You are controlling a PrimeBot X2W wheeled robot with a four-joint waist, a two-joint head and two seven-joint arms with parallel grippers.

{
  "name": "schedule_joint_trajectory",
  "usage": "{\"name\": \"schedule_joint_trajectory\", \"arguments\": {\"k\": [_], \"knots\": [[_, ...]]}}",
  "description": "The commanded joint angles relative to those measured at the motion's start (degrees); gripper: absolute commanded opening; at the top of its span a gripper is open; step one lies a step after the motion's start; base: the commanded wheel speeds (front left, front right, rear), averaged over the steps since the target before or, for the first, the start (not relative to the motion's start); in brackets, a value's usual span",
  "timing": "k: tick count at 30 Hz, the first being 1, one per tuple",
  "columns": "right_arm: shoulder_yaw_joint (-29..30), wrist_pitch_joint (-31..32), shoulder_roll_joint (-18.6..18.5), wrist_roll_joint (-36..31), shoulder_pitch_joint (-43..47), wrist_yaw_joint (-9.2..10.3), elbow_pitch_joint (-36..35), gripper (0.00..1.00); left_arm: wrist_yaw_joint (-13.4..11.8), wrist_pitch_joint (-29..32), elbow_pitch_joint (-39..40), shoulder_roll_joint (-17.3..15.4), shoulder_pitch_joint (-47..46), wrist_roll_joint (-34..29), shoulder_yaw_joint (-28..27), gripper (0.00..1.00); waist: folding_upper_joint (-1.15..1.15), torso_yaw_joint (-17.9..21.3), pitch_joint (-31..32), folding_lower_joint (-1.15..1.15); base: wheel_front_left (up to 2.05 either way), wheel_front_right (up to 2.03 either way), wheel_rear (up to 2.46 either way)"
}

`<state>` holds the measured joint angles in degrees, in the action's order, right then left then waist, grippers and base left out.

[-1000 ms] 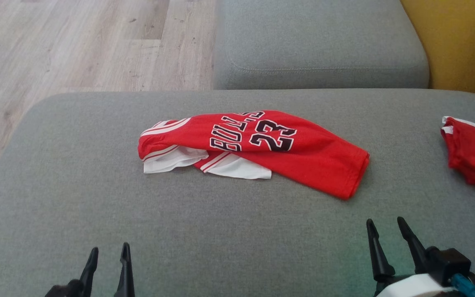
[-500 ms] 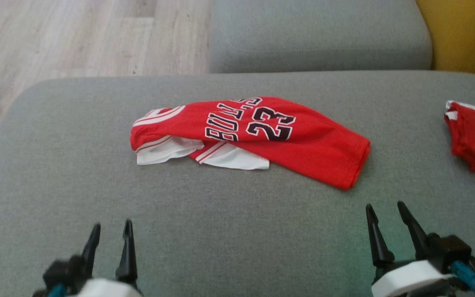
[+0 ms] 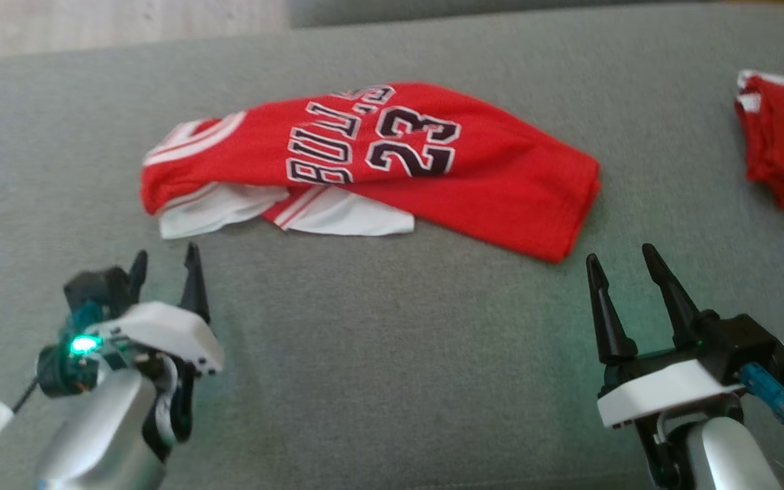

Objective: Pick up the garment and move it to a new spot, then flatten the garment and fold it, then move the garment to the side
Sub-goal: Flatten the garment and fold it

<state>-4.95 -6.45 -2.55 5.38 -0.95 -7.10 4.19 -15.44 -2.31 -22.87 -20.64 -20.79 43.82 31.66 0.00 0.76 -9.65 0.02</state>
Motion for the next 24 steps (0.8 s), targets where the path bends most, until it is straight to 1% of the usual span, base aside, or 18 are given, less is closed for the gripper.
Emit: {"name": "schedule_joint_trajectory", "arguments": {"k": [1, 5, 9, 12, 17, 18, 19, 21, 22, 23, 24], "knots": [[-1.45, -0.09, -0.32, -0.33, -2.02, -0.39, -1.90, 1.00, 0.34, 0.15, -0.75, -0.88, -3.68, 0.73, -2.75, 1.00, 0.00, 2.22, -2.66, -0.02, 0.00, 0.00, 0.00], [-1.48, -0.57, -0.32, -0.23, -2.68, -0.39, -1.55, 1.00, 1.21, 0.85, -5.86, -0.73, -7.31, 1.85, -3.92, 1.00, 0.00, 3.45, -4.32, -0.02, 0.00, 0.00, 0.00], [-1.58, -1.02, -0.32, -0.21, -3.18, -0.39, -1.07, 1.00, 1.39, 1.04, -9.86, -0.42, -9.89, 2.64, -4.85, 1.00, 0.00, 4.30, -5.28, -0.02, 0.00, 0.00, 0.00], [-1.83, -1.30, -0.32, -0.03, -3.47, -0.39, -0.76, 1.00, 1.86, 1.97, -12.50, -0.20, -11.04, 2.95, -4.65, 1.00, 0.00, 4.76, -5.71, -0.02, 0.00, 0.00, 0.00], [-2.10, -1.61, -0.32, 0.19, -3.76, -0.39, -0.29, 1.00, 3.42, 3.52, -15.77, 0.37, -12.19, 3.25, -3.63, 0.99, 0.00, 5.21, -6.03, -0.02, 0.00, 0.00, 0.00], [-2.17, -1.63, -0.32, 0.22, -3.80, -0.39, -0.24, 1.00, 3.65, 3.52, -16.34, 0.42, -12.39, 3.29, -3.57, 0.82, 0.00, 5.30, -6.05, -0.02, 0.00, 0.00, 0.00], [-2.25, -1.64, -0.32, 0.25, -3.84, -0.39, -0.22, 1.00, 3.82, 3.46, -16.94, 0.40, -12.60, 3.26, -3.51, 0.69, 0.00, 5.41, -6.06, -0.02, 0.00, 0.00, 0.00], [-2.32, -1.65, -0.32, 0.25, -3.93, -0.39, -0.15, 1.00, 4.07, 3.60, -18.15, 0.35, -13.04, 3.08, -3.21, 0.40, 0.00, 5.58, -6.06, -0.02, 0.00, 0.00, 0.00], [-2.31, -1.68, -0.32, 0.23, -3.98, -0.39, -0.09, 1.00, 4.23, 3.80, -18.74, 0.34, -13.25, 2.98, -2.98, 0.33, 0.00, 5.65, -6.05, -0.02, 0.00, 0.00, 0.00], [-2.28, -1.71, -0.32, 0.20, -4.00, -0.39, -0.02, 1.00, 4.38, 4.11, -19.34, 0.35, -13.44, 2.81, -2.64, 0.11, 0.00, 5.70, -6.02, -0.02, 0.00, 0.00, 0.00], [-2.23, -1.73, -0.32, 0.17, -4.00, -0.39, 0.05, 1.00, 4.60, 4.34, -19.87, 0.36, -13.62, 2.63, -2.31, 0.00, 0.00, 5.73, -5.98, -0.02, 0.00, 0.00, 0.00]]}}
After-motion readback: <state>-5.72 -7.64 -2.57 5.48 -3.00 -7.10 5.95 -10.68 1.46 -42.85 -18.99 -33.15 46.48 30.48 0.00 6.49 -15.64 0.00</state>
